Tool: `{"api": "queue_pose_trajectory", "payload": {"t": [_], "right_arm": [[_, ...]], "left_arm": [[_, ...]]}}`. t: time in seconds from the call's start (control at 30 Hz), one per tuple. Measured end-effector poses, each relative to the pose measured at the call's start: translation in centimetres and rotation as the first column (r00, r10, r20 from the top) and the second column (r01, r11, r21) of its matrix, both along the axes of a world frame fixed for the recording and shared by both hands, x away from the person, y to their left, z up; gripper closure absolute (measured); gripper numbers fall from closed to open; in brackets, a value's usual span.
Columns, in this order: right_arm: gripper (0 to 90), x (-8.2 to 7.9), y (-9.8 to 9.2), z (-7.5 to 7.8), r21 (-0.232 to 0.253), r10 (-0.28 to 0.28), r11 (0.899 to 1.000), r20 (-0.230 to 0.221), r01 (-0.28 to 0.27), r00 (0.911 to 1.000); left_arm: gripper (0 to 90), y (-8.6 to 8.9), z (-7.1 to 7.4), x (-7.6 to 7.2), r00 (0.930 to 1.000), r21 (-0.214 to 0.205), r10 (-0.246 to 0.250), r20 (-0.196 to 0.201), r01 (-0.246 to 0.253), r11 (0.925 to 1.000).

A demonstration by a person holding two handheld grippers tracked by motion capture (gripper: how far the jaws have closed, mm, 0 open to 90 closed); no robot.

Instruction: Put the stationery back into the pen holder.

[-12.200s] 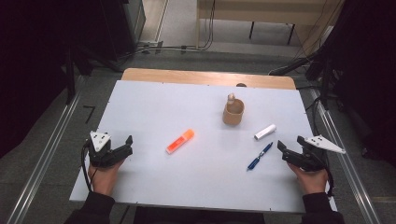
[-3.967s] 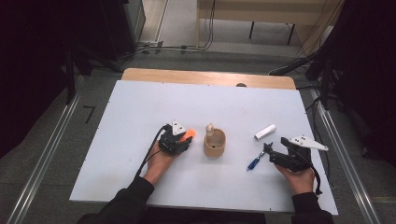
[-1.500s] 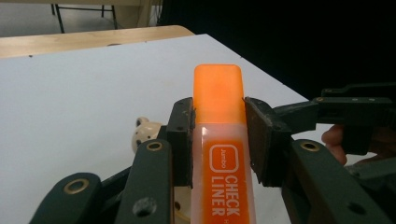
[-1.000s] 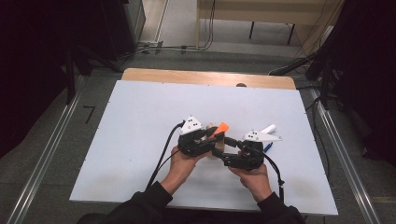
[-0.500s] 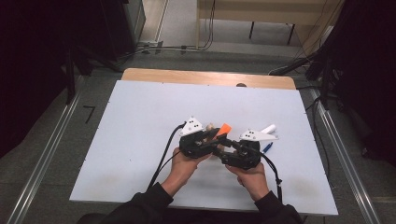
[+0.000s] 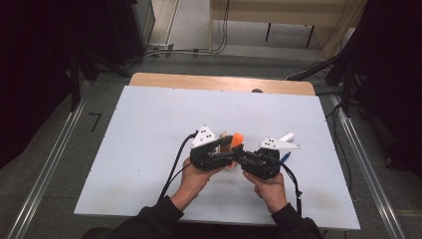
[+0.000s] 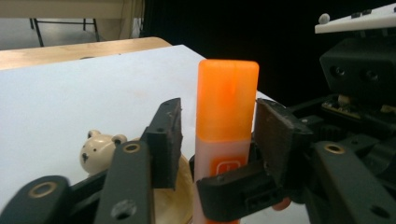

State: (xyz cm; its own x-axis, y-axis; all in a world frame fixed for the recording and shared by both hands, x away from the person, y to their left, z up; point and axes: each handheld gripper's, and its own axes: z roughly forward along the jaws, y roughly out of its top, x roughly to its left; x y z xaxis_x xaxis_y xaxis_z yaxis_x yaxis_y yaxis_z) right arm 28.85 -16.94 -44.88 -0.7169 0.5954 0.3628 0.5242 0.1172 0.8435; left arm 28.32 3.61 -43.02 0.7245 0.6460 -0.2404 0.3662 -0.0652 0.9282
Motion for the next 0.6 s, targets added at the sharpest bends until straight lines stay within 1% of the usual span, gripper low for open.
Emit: {"api": "queue_pose_trajectory", "payload": {"t": [0.07, 0.1, 0.13, 0.17, 0.23, 0.27, 0.33, 0.4, 0.47, 0.53, 0.6], "right_arm": [[72.1, 0.0, -0.2, 0.1, 0.010, 0.000, 1.000, 0.001, 0.000, 1.0000], [72.1, 0.0, -0.3, 0.2, 0.014, -0.002, 1.000, 0.001, 0.002, 1.0000], [72.0, 0.1, -0.4, 0.2, 0.017, -0.005, 1.000, 0.001, 0.004, 1.0000], [72.0, 0.1, -0.4, 0.3, 0.020, -0.007, 1.000, 0.001, 0.007, 1.0000], [72.0, 0.2, -0.7, 0.3, 0.021, -0.013, 1.000, 0.004, 0.013, 0.9999], [72.1, 0.3, -0.8, 0.4, 0.022, -0.014, 1.000, 0.005, 0.013, 0.9999], [72.1, 0.3, -0.9, 0.5, 0.031, -0.016, 0.999, 0.005, 0.016, 0.9999], [72.1, 0.4, -1.0, 0.8, 0.035, -0.019, 0.999, 0.013, 0.019, 0.9997], [72.0, 0.6, -1.1, 0.9, 0.035, -0.024, 0.999, 0.021, 0.023, 0.9995], [72.0, 0.8, -1.2, 1.0, 0.035, -0.031, 0.999, 0.019, 0.030, 0.9994], [72.0, 1.0, -1.3, 1.1, 0.036, -0.034, 0.999, 0.026, 0.033, 0.9991]], "left_arm": [[47.4, 0.3, 0.1, -0.1, 1.0000, 0.003, 0.004, 0.002, -0.004, 1.0000], [46.0, 0.7, 0.2, -0.2, 0.9999, 0.003, 0.010, 0.005, -0.010, 0.9999], [44.6, 0.7, 0.2, -0.2, 0.9999, 0.003, 0.010, 0.005, -0.010, 0.9999], [43.3, 1.2, 0.3, -0.2, 0.9997, 0.008, 0.024, 0.004, -0.024, 0.9997], [40.7, 1.4, 0.4, -0.2, 0.9994, 0.011, 0.033, 0.002, -0.033, 0.9994], [40.6, 1.9, 0.4, -0.2, 0.9988, 0.020, 0.049, 0.005, -0.049, 0.9986], [38.0, 2.1, 0.4, -0.2, 0.9983, 0.026, 0.057, 0.007, -0.057, 0.9980], [36.7, 2.7, 0.3, -0.2, 0.9972, 0.031, 0.075, 0.008, -0.075, 0.9967], [35.7, 3.1, 0.2, -0.1, 0.9961, 0.036, 0.088, 0.000, -0.088, 0.9954], [35.7, 3.9, -0.1, 0.0, 0.9941, 0.048, 0.108, -0.005, -0.108, 0.9930], [35.7, 4.1, -0.2, 0.1, 0.9935, 0.052, 0.113, -0.009, -0.113, 0.9923]]}}
